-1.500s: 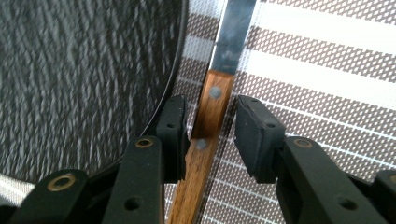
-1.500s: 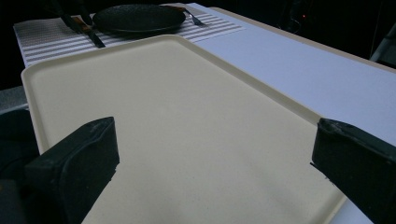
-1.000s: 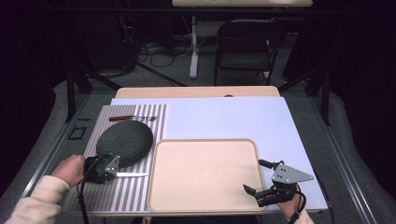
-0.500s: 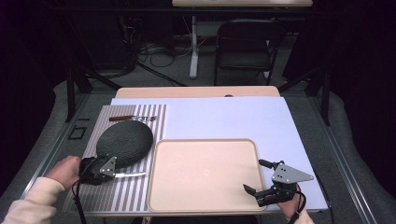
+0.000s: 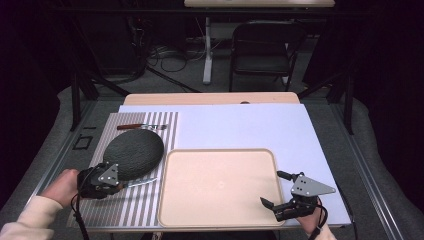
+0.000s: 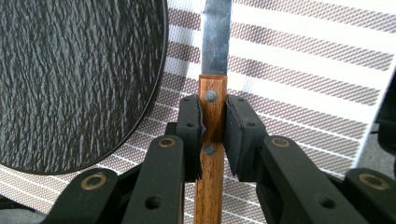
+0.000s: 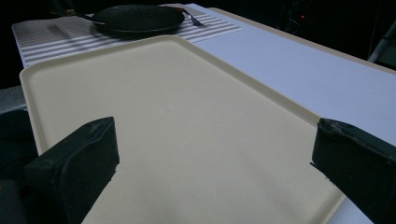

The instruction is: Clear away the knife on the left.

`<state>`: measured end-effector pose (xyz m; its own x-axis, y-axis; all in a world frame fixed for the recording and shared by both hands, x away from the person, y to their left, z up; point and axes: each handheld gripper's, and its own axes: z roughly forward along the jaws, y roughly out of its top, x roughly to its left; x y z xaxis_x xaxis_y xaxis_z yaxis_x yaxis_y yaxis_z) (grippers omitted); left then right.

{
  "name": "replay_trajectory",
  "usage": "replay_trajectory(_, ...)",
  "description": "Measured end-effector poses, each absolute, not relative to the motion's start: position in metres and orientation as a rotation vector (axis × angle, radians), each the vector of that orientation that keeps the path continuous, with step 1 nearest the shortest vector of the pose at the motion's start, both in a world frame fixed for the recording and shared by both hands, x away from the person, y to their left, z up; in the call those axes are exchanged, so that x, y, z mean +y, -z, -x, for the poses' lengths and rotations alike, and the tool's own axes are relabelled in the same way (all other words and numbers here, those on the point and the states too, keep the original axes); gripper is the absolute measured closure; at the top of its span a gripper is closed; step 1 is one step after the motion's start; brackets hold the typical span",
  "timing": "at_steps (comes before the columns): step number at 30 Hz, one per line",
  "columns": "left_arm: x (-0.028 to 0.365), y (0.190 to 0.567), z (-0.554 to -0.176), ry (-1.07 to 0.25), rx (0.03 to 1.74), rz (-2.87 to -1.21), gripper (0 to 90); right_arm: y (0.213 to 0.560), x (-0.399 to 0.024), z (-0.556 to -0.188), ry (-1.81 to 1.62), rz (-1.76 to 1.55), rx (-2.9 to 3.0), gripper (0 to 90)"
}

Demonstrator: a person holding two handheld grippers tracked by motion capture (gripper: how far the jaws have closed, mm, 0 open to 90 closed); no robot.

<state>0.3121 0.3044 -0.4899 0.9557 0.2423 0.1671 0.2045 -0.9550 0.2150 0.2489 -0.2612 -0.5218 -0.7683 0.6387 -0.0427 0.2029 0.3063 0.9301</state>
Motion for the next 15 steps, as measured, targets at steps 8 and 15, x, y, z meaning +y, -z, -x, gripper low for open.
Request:
replay_trajectory(8, 0.296, 0.481, -0.305, -0.297, 0.425, -2.876, 76.8, 0.522, -0.261, -0.249, -1.454, -0.749, 2.175, 0.0)
replay_trajectory(15, 0.289, 0.478, -0.3, -0.306, 0.517, -2.839, 76.7, 0.522, -0.261, -0.249, -1.455, -0.751, 2.175, 0.0)
